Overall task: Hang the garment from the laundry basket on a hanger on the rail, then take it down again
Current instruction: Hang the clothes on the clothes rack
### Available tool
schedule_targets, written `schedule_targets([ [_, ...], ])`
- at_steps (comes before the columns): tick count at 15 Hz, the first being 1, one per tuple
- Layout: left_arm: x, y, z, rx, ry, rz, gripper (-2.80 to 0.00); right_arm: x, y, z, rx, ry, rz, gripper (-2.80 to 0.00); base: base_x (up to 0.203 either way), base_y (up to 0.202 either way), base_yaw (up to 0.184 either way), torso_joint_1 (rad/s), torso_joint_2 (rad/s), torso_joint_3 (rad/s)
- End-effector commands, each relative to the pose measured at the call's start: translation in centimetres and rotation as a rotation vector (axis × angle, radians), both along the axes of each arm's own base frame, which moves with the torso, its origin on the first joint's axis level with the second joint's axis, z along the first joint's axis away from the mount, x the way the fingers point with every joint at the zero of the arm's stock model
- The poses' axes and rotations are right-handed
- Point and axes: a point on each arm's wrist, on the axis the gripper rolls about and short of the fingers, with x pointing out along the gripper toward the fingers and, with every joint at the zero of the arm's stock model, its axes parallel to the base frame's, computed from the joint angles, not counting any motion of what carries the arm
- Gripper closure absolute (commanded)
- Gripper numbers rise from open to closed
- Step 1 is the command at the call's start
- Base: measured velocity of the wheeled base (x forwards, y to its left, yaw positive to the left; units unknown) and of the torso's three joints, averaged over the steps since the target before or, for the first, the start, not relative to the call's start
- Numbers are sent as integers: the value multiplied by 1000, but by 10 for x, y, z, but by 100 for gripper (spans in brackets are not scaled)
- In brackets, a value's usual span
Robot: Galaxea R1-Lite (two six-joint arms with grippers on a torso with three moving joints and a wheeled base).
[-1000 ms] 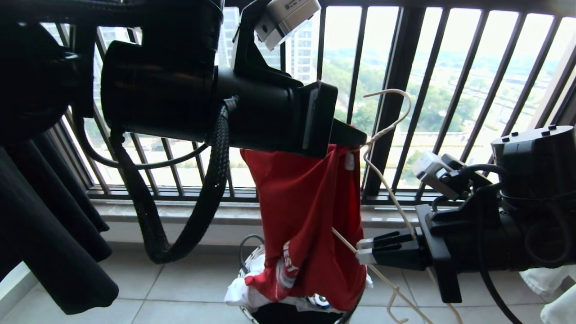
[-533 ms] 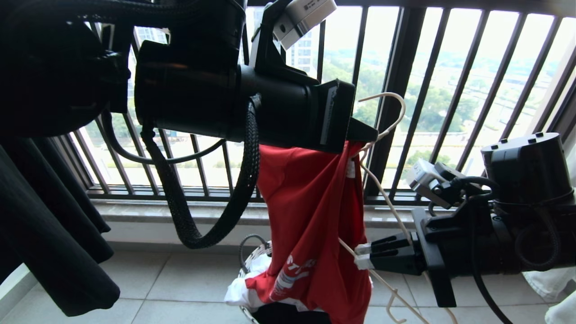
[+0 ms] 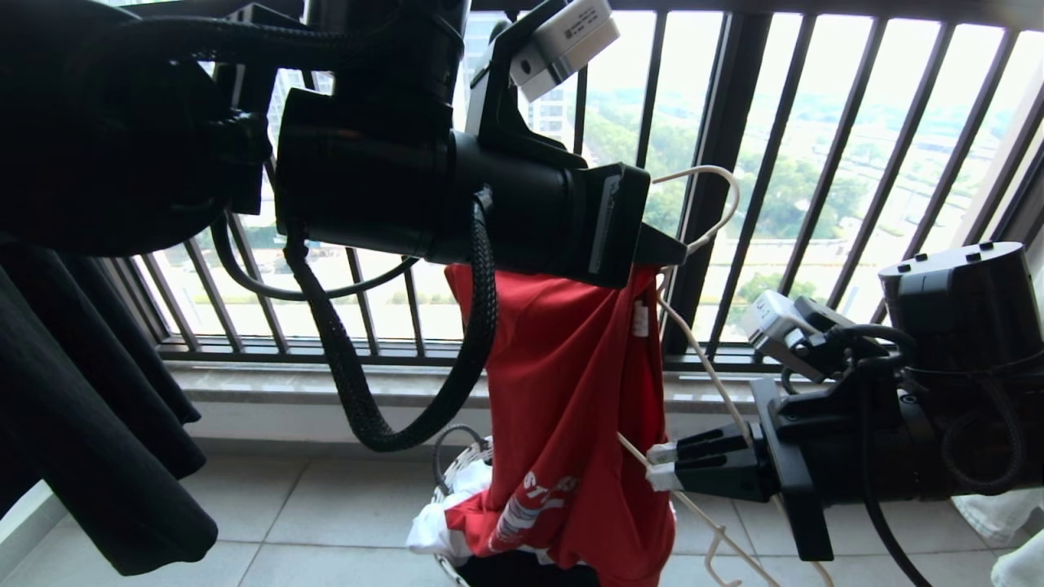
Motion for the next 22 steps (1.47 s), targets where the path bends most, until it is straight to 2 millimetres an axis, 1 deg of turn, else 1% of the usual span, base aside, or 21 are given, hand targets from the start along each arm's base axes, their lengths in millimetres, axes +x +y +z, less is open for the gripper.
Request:
schedule_targets([
  [1,-2,2,2,-4,-1,-1,-280,-1,0,2,5,-6,7,0,0,0,0,0,0,0],
  [3,-1,2,1,11,-1,34,-280,-1,0,3,7,-12,4,0,0,0,0,0,0,0],
  [5,-4,7,0,50,18,74,-280,-4,-2,6,13,-22,2,0,0,0,0,0,0,0],
  [7,-12,15,8,66,31,77,-280,-8,-4,9,21,-31,3,0,0,0,0,0,0,0],
  [10,-26,30,29,94,46,72,-280,-9,-4,7,14,-19,3,0,0,0,0,0,0,0],
  [12,-34,38,32,124,55,74,-280,-12,-6,8,18,-23,2,0,0,0,0,0,0,0],
  [13,-35,44,33,144,50,115,-280,-14,-7,9,19,-25,3,0,0,0,0,0,0,0],
  [15,-30,61,33,193,21,186,-280,-14,-6,8,18,-23,4,0,0,0,0,0,0,0],
  [17,-15,81,33,231,-26,259,-280,-12,-5,12,26,-38,6,0,0,0,0,0,0,0],
  [18,-6,90,33,266,-79,284,0,-11,-4,13,27,-42,9,0,0,0,0,0,0,0],
  [20,15,104,26,350,-175,285,0,-8,2,9,18,-28,23,0,0,0,0,0,0,0],
  [22,25,117,25,346,-229,199,0,-4,9,8,13,-23,44,0,0,0,0,0,0,0],
])
